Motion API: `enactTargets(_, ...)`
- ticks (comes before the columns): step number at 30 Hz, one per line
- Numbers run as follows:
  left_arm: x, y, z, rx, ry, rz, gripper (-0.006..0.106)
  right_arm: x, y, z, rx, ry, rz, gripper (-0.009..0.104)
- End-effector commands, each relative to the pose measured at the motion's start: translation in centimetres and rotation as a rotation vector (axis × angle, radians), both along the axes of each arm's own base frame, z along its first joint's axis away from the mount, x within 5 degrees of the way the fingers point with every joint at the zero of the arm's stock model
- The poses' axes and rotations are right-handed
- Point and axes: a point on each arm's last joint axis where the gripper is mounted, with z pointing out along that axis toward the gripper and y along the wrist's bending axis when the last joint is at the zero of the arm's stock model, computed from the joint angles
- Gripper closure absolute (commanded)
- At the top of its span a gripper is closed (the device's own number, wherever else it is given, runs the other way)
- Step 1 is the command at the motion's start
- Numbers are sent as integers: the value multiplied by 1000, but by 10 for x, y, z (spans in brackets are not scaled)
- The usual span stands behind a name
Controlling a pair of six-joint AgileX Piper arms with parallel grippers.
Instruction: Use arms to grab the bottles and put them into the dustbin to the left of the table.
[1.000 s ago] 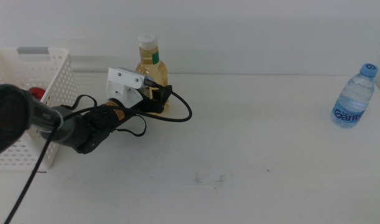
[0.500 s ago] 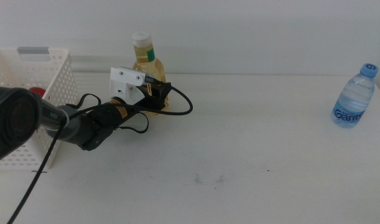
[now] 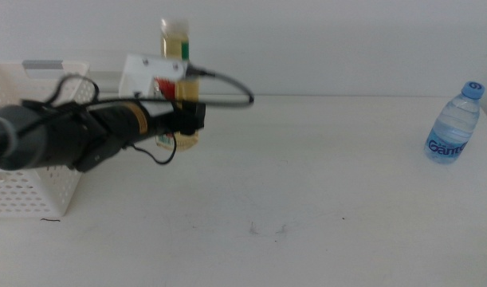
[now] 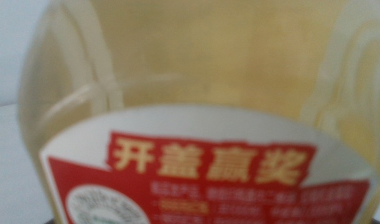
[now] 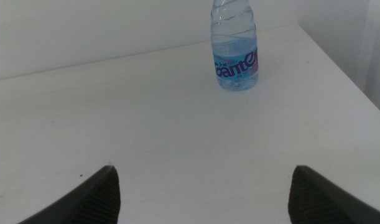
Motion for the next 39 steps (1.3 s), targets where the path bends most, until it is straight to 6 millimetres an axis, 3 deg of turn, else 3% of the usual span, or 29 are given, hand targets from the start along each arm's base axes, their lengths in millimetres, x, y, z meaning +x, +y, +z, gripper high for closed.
enactTargets(1,-14,-6,37,-79,-11,50,102,0,0,0,-8,-11,-6,21)
enactTargets(8,-45,-9,91,-57,-78,53,102,0,0,0,-8,-11,-6,21)
enactTargets(14,-64,2,117,-57,-23,153,102,0,0,0,-8,-11,-6,21)
enactTargets(17,-67,21,133,62,92,234,102,0,0,0,-8,-11,-6,21)
enactTargets(21,-63,50,166,118,206,195,102,0,0,0,-8,-11,-6,21)
enactTargets(26,-49,130,191,102,355,302,102,0,0,0,-8,-11,-6,21)
enactTargets(29,-39,169,193,124,440,353,102,0,0,0,-8,-11,-6,21)
enactTargets(32,-28,193,186,106,528,347,102,0,0,0,-8,-11,-6,21)
enactTargets(39,-1,211,143,171,658,283,102,0,0,0,-8,-11,-6,21)
